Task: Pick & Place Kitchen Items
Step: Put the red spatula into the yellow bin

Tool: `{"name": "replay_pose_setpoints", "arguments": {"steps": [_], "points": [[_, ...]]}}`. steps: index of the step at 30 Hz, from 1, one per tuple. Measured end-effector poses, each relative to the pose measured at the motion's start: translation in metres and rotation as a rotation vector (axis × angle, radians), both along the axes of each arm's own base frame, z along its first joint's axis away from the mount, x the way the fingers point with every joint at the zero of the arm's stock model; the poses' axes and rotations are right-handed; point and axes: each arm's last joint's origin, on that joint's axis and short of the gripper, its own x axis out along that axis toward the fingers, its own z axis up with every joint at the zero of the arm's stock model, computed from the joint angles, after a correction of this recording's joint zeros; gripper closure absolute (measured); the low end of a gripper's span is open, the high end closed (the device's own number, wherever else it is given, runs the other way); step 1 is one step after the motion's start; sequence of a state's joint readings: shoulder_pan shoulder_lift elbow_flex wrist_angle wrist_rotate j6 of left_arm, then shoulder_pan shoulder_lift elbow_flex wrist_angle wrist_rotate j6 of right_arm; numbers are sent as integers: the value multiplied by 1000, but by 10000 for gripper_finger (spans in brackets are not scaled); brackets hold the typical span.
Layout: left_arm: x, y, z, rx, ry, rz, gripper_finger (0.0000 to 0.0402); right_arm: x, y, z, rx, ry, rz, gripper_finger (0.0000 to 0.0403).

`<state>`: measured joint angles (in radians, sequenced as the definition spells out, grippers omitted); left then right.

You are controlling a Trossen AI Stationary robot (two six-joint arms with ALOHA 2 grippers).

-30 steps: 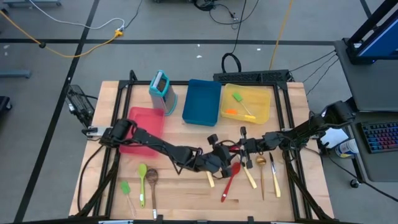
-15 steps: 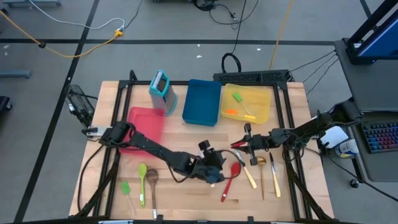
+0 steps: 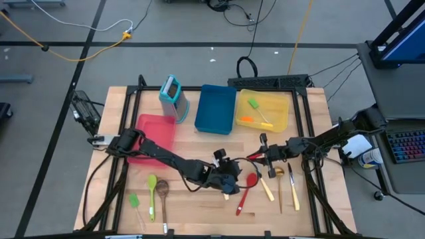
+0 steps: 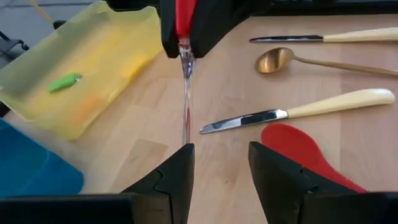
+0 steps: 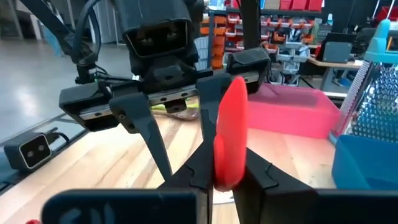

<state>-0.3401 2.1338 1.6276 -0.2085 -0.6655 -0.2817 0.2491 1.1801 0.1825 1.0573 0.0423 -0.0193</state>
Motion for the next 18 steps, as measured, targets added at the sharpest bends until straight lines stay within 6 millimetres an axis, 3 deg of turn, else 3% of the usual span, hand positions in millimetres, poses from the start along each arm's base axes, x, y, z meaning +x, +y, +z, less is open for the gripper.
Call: {"name": "replay_pose_setpoints", "arguments": {"steps": [10, 18], "points": [[-1, -6, 2, 24, -23, -1, 243, 0, -2, -6, -2, 66, -37, 378], [4, 8, 0, -52, -7, -18, 243, 0, 1, 1, 22, -7, 69, 378]]}}
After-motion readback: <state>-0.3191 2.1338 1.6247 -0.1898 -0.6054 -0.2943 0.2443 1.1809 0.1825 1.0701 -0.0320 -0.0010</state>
